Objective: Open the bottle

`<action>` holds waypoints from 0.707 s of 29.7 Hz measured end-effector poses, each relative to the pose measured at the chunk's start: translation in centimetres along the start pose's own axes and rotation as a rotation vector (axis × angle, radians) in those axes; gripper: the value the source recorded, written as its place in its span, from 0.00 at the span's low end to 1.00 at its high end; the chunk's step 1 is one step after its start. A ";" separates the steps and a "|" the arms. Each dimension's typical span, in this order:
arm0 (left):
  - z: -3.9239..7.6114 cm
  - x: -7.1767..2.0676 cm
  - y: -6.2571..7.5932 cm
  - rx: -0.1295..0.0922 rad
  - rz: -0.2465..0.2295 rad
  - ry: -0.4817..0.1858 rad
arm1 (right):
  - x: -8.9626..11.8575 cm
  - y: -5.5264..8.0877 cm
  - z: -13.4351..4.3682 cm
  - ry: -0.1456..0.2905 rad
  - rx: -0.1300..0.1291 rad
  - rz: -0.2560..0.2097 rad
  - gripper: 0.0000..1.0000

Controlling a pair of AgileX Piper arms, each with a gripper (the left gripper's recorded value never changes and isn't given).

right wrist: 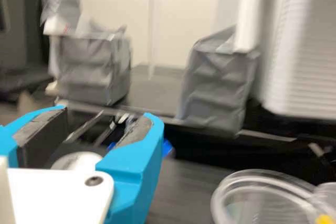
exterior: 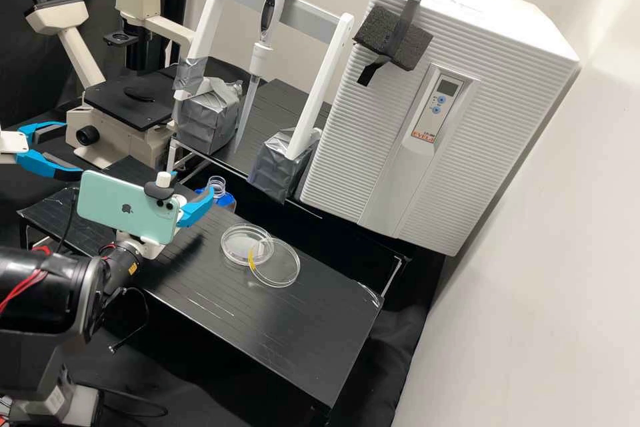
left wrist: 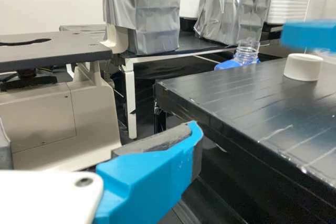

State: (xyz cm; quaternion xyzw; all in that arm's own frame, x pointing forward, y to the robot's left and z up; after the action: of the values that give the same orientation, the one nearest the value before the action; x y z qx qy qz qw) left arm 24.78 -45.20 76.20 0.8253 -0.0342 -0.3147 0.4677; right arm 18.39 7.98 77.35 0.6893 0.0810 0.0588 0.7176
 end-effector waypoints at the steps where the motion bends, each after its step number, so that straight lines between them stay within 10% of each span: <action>1: 0.0 0.00 0.0 0.001 0.000 0.000 | -0.3 0.4 0.0 0.010 0.000 0.027 1.00; 12: -0.1 -0.03 0.0 0.025 0.008 0.017 | -0.4 0.7 0.0 0.029 -0.011 0.038 1.00; 21: 0.6 -0.26 0.3 0.157 0.052 0.080 | -0.4 0.7 0.0 0.029 -0.011 0.038 1.00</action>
State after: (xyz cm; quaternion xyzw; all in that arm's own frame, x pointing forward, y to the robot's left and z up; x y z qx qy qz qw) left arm 24.33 -45.73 76.37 0.8702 -0.0615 -0.2654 0.4105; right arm 17.97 7.91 78.02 0.6856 0.0781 0.0829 0.7190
